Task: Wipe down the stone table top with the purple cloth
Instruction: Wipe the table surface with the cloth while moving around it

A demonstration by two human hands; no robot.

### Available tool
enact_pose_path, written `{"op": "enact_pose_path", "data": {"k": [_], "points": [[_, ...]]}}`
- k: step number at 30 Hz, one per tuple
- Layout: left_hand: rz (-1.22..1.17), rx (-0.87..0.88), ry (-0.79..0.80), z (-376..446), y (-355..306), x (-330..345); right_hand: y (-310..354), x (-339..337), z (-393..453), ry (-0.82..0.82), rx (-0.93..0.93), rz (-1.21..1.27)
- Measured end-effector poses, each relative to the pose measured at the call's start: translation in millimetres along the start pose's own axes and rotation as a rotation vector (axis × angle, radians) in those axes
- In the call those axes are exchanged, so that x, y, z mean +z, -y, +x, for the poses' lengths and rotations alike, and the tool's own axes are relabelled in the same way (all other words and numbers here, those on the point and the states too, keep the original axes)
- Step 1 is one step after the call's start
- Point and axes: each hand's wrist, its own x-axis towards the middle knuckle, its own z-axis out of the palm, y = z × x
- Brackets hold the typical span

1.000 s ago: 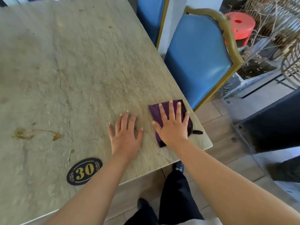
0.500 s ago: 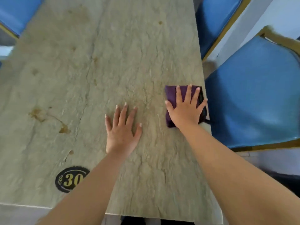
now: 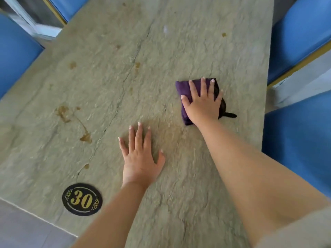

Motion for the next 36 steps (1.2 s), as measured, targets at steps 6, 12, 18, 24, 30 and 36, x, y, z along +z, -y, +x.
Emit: {"op": "enact_pose_path", "data": {"k": [6, 12, 18, 24, 30, 36], "points": [[-0.133, 0.013, -0.049, 0.1, -1.4, -3.3, 63.7, 4.7, -28.1, 0.038, -0.454, -0.032], [-0.122, 0.016, -0.032, 3.3, -1.0, -2.6, -22.7, -5.0, -27.9, 0.030, -0.870, -0.105], [-0.086, 0.013, -0.018, 4.8, -1.7, -1.4, 7.3, 1.4, -26.5, 0.010, 0.029, 0.020], [-0.135, 0.053, -0.020, 2.7, 0.2, -3.7, -1.8, 10.0, -148.7, -0.010, -0.466, -0.010], [-0.082, 0.153, -0.020, -0.7, 1.2, -4.7, -86.4, -1.8, -144.8, 0.017, -0.194, -0.031], [-0.119, 0.345, 0.055, -50.5, -18.8, -5.9, -54.6, 13.7, -214.5, 0.000, 0.155, 0.009]]}}
